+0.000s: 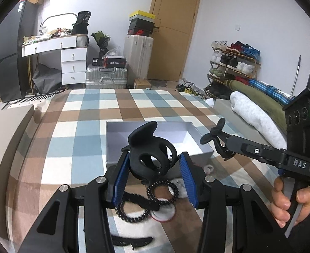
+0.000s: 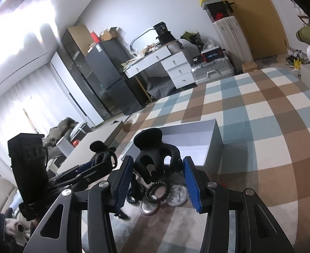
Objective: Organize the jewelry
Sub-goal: 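Lift the black claw clips with the right tool over the grey box, then open the right tool to drop the claw clips into the box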
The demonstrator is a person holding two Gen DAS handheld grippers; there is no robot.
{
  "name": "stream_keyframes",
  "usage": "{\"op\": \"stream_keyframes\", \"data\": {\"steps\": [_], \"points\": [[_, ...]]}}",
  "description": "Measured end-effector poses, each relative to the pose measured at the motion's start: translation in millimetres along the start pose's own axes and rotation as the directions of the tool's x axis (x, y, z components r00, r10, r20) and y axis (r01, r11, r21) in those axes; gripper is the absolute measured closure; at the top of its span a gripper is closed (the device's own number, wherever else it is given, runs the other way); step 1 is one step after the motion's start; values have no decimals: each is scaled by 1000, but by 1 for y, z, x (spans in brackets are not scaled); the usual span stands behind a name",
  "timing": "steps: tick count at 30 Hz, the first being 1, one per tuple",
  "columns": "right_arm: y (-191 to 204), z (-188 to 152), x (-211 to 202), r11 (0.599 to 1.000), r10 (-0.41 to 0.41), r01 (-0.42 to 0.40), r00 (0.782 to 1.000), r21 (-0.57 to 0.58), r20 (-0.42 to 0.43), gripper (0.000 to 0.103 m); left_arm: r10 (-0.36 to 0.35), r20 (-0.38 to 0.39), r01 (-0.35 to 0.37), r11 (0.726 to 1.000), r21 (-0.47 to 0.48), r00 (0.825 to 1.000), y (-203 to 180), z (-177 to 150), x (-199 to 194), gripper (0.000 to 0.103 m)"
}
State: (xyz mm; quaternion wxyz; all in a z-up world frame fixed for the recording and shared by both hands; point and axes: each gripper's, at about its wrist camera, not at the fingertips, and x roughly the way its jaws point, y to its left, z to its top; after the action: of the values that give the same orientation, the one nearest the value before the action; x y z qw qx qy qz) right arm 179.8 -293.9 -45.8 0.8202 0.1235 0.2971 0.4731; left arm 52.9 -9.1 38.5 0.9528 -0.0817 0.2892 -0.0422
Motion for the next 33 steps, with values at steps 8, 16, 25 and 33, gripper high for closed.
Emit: {"op": "stream_keyframes", "data": {"steps": [8,16,25,33], "points": [[-3,9,12,999,3,-3,1000,34,2,56,37,-21,-37,999,1,999,7,11,20,61],[-15,21,28,993,11,-11,1000,114,3,56,69,-61,-69,998,-3,996,14,15,40,61],[-36,20,33,985,11,-7,1000,170,-21,55,98,-121,-99,995,2,988,16,11,55,61],[-41,20,36,983,15,-7,999,182,-44,55,133,-158,-122,989,78,978,3,10,58,61]]}}
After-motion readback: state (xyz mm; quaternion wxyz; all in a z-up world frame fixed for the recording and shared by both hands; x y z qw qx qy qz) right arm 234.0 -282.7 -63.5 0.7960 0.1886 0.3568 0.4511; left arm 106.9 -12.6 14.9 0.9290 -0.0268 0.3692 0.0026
